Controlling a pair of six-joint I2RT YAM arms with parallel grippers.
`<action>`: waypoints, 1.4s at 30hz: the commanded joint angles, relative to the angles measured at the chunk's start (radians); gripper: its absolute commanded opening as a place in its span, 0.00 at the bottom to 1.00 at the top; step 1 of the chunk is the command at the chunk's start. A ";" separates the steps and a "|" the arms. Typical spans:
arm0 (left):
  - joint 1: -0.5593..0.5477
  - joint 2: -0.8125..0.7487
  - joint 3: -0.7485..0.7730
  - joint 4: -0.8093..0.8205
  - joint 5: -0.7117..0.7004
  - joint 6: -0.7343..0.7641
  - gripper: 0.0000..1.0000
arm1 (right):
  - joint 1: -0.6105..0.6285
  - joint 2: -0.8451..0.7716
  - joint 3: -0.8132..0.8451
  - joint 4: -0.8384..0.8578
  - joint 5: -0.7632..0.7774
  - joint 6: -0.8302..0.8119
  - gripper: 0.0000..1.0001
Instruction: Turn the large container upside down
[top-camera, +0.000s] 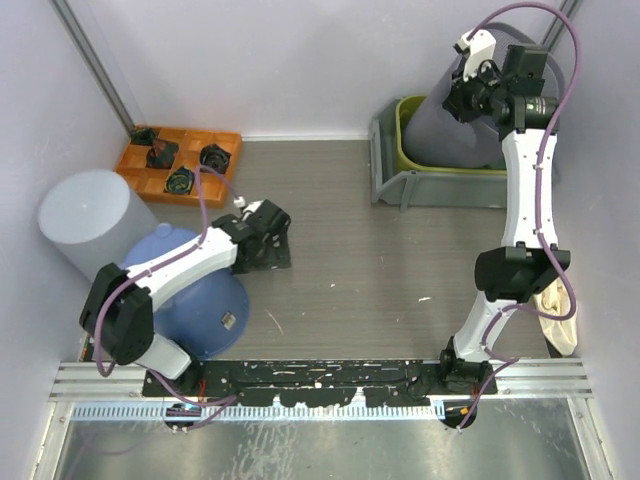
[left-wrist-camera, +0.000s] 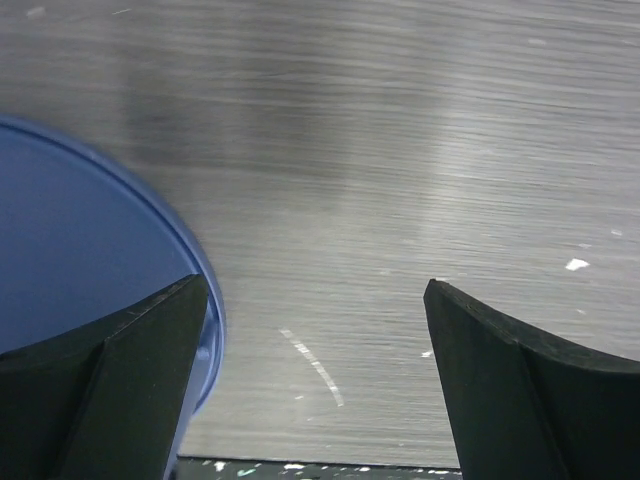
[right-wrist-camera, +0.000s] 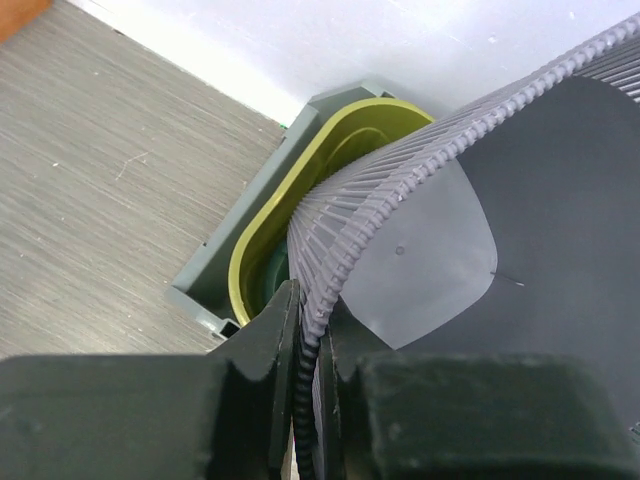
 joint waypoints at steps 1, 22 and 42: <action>0.082 -0.096 -0.046 -0.158 -0.040 -0.055 0.93 | 0.027 -0.174 -0.015 0.118 0.140 0.027 0.00; 0.563 -0.065 -0.087 -0.142 0.070 0.046 0.96 | 0.045 -0.279 -0.006 0.121 -0.028 0.075 0.00; 0.732 -0.069 -0.047 -0.175 -0.094 -0.015 0.98 | 0.090 -0.336 -0.276 1.127 -0.808 1.294 0.01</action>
